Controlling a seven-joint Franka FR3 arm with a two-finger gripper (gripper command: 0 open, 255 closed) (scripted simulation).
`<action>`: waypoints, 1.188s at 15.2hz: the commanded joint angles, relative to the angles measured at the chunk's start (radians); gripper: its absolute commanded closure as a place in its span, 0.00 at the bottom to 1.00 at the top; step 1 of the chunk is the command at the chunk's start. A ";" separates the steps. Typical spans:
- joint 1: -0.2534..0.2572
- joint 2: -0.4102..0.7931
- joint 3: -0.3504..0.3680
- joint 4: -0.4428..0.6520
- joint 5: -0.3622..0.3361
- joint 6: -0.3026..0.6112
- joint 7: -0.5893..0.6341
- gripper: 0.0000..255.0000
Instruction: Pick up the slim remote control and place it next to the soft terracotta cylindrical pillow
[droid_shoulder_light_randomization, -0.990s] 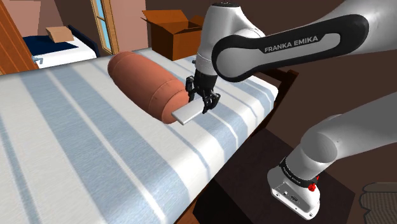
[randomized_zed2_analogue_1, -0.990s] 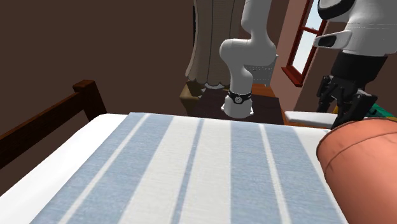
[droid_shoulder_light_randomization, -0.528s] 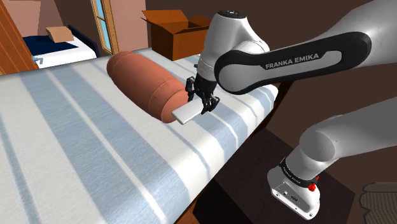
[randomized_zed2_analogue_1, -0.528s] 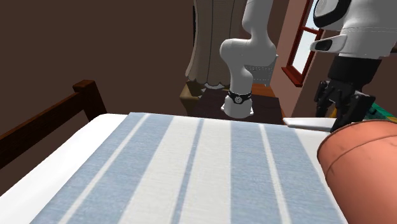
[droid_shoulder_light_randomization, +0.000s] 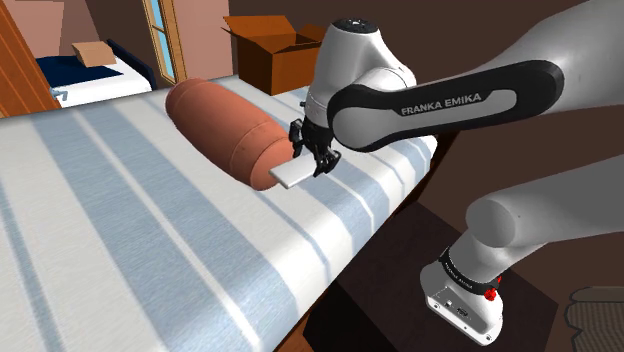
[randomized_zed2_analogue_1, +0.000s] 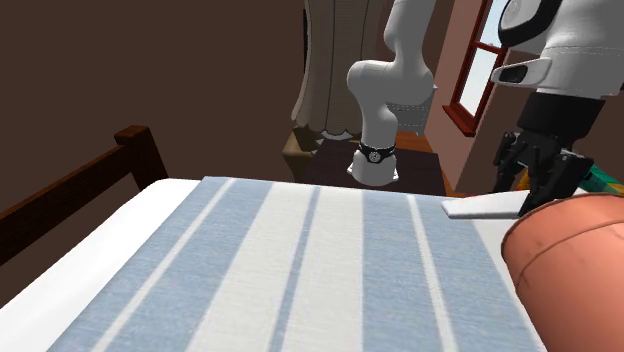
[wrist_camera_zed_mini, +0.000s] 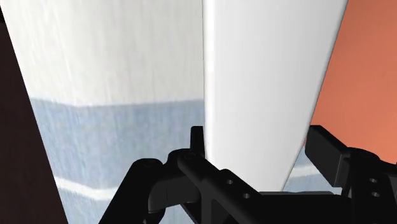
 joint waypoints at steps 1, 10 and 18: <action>-0.024 0.201 0.051 -0.046 0.033 0.015 -0.013 1.00; 0.012 0.146 -0.002 -0.014 0.053 -0.068 -0.032 0.00; 0.045 0.110 -0.052 0.017 0.053 -0.138 -0.038 0.00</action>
